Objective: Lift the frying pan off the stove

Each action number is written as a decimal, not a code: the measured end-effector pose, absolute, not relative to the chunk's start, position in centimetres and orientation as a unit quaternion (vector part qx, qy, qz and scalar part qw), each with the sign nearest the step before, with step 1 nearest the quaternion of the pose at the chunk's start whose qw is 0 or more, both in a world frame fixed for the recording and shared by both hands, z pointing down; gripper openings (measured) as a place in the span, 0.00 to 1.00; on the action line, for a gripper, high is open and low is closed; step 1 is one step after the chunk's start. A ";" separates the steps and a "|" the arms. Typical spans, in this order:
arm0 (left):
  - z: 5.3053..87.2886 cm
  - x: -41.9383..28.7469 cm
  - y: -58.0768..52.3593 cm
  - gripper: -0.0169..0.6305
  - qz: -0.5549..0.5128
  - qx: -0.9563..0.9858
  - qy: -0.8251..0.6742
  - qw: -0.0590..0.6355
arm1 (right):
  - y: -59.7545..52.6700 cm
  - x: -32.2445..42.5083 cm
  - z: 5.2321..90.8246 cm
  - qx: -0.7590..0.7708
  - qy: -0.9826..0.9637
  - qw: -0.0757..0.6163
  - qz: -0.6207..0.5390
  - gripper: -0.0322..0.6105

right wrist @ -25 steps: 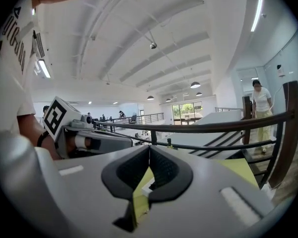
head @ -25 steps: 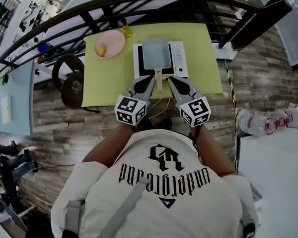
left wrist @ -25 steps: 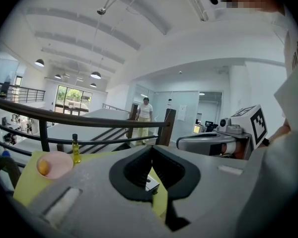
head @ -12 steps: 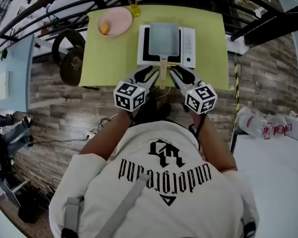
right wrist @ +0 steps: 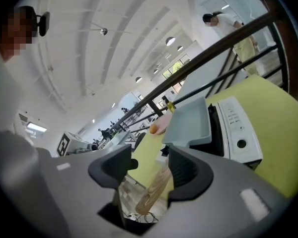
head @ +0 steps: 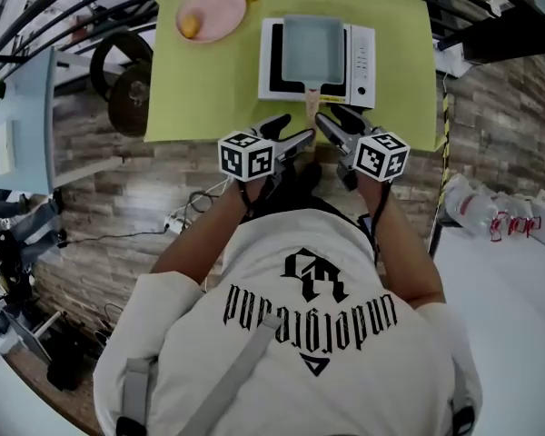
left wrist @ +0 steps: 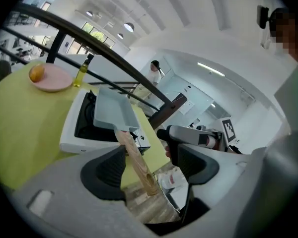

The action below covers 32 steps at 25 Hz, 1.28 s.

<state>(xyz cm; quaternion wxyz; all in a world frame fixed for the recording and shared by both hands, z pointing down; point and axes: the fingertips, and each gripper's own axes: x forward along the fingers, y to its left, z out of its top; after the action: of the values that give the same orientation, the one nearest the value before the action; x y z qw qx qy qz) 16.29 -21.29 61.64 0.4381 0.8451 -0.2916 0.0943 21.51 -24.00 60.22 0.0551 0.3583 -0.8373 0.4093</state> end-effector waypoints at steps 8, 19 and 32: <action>65.8 17.8 -20.6 0.58 0.094 0.820 -0.224 0.519 | -25.1 21.0 65.1 0.347 -0.797 0.040 0.492 0.43; 68.3 20.5 -20.1 0.57 0.086 0.793 -0.131 0.589 | -26.1 19.7 69.0 0.310 -0.767 0.020 0.562 0.43; 69.2 20.5 -20.6 0.25 0.096 0.793 -0.098 0.594 | -27.0 17.9 70.2 0.262 -0.746 -0.025 0.612 0.35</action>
<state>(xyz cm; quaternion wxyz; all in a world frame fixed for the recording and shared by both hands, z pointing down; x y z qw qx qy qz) 20.48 -20.60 69.21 0.5942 0.7925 -0.0985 0.0960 17.88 -27.05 70.19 -0.0254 0.2618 -0.7459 0.6119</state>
